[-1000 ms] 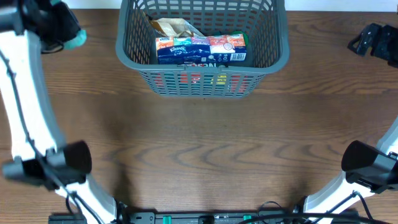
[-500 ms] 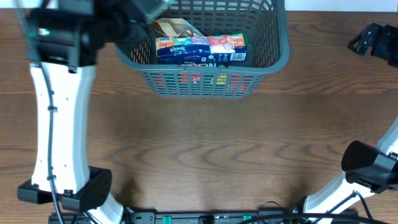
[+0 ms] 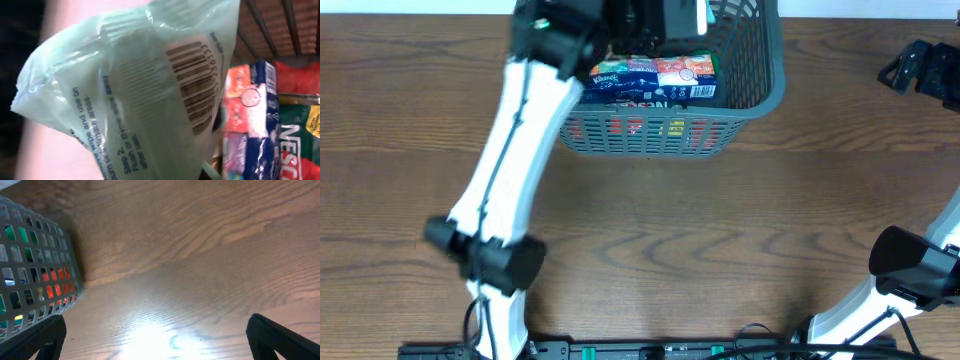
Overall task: Pack container
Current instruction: 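Lift the mint-green pouch and drop it into the basket with the left gripper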
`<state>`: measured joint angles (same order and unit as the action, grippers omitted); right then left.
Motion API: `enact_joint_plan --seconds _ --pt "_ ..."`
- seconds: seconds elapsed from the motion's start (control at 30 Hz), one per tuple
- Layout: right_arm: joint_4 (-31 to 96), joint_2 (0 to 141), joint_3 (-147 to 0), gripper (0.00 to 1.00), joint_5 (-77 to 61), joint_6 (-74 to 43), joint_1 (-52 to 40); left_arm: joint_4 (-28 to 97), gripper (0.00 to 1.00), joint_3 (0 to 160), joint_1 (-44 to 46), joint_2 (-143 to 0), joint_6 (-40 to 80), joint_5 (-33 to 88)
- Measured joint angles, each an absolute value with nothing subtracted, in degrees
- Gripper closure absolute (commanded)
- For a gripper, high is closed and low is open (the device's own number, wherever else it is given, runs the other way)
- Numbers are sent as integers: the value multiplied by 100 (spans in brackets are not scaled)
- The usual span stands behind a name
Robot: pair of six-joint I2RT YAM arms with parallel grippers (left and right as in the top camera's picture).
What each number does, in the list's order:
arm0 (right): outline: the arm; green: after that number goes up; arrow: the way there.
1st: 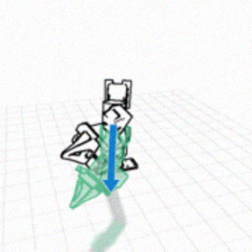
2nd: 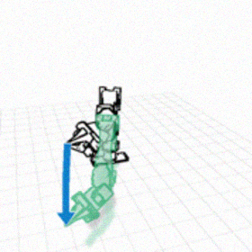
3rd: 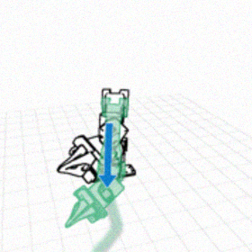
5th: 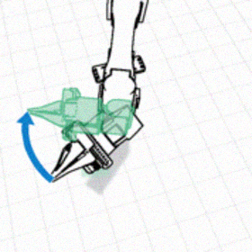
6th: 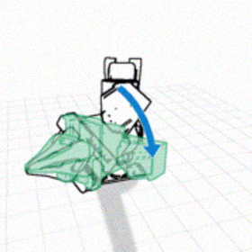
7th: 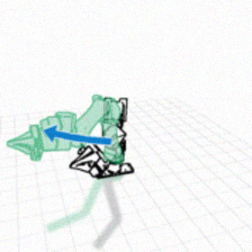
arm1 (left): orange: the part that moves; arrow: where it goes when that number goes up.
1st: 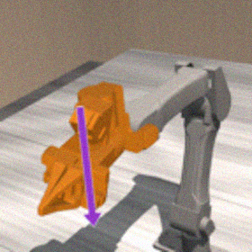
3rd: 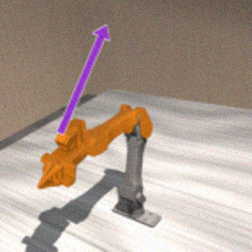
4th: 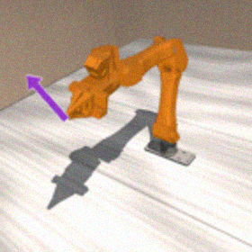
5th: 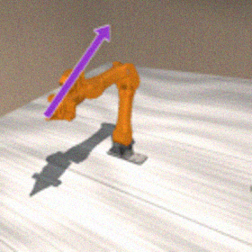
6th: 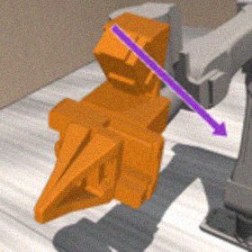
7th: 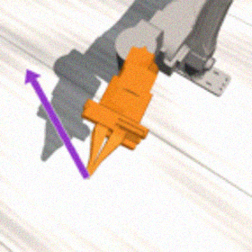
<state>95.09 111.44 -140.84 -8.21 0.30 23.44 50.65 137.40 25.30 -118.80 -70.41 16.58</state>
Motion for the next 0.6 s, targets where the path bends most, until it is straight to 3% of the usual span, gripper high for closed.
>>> enact_joint_plan --seconds 0.47,0.5,0.57,0.6 --pt "9596 11144 -14084 1 -849 30 2344 5076 94 13738 2528 -13126 -7078 1656" --pt "9609 11144 -14084 2 -858 30 2344 5074 88 13738 2528 -13163 -7078 1656" --pt "9618 11144 -14084 1 -860 30 2344 5074 61 13738 2528 -13246 -7102 1656" --pt "9618 11144 -14084 1 -860 30 2344 5068 38 13738 2528 -13281 -7091 1658"
